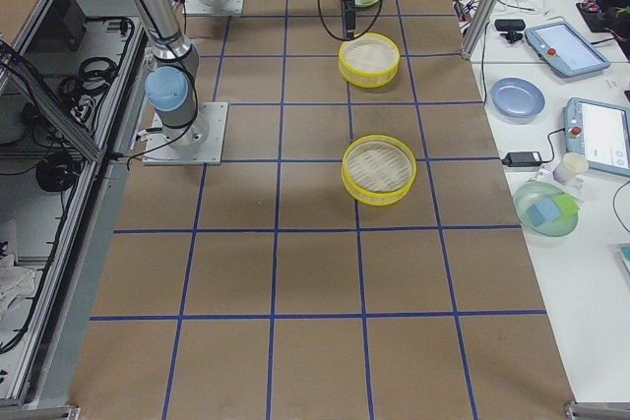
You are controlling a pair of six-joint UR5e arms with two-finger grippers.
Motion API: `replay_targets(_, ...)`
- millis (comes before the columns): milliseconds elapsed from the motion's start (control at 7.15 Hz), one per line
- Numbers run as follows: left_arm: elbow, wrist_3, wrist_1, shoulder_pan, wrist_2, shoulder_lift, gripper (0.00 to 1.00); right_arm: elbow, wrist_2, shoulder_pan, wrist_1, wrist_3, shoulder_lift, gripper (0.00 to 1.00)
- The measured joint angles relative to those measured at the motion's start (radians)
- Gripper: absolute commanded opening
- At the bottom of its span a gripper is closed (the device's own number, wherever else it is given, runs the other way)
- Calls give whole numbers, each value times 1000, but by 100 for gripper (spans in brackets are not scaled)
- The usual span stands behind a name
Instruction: Stack buns with steamer
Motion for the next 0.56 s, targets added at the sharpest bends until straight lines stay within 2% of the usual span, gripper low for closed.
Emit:
replay_targets(280, -14, 0, 56, 40, -2, -50, 100, -23, -9, -184, -111, -259, 121, 100)
replay_targets(559, -102, -1, 275, 56, -6, -136, 100, -49, 12, -342, -266, -495, 250, 100)
